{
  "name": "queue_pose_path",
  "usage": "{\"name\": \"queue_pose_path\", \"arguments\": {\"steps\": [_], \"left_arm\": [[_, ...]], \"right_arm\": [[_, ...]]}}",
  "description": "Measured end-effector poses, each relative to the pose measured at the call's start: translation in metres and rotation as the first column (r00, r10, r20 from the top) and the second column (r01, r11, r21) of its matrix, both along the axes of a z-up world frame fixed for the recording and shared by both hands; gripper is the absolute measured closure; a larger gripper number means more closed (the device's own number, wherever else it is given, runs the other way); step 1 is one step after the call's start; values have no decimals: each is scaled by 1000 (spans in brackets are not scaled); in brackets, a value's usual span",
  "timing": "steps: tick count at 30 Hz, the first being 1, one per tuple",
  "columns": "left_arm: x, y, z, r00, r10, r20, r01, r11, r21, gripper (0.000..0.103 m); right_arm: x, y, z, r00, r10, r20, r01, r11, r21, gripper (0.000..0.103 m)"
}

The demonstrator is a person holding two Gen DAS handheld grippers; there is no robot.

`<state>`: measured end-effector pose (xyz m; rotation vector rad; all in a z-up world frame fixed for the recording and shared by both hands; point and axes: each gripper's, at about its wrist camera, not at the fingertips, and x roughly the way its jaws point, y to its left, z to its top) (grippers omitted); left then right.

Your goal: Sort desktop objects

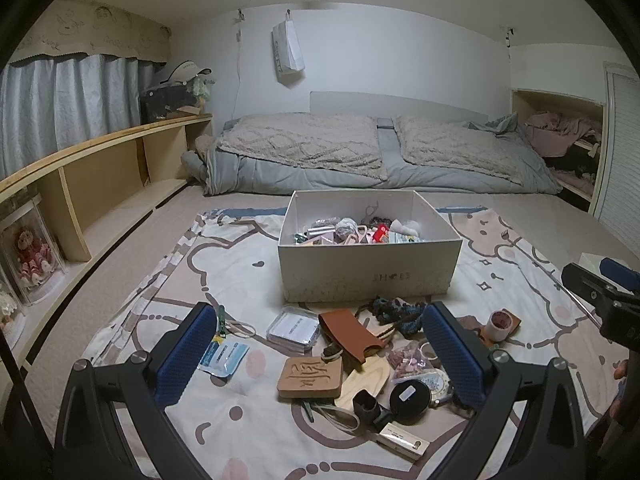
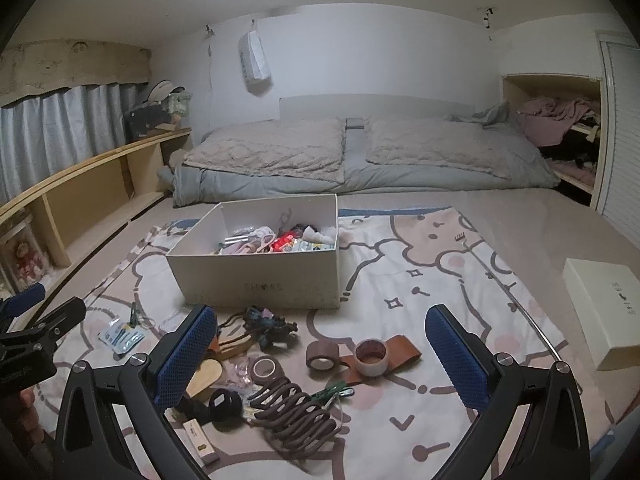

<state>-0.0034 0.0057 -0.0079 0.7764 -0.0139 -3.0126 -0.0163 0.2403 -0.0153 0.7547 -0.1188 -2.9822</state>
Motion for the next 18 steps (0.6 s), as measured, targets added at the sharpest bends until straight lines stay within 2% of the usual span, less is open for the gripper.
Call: {"name": "queue_pose_path", "arguments": {"steps": [18], "left_arm": [[-7,9,-39,995,-35,89,32,999,30,0]], "right_arm": [[-19,12,-40,988,-3,154,6,1000,-19,0]]}}
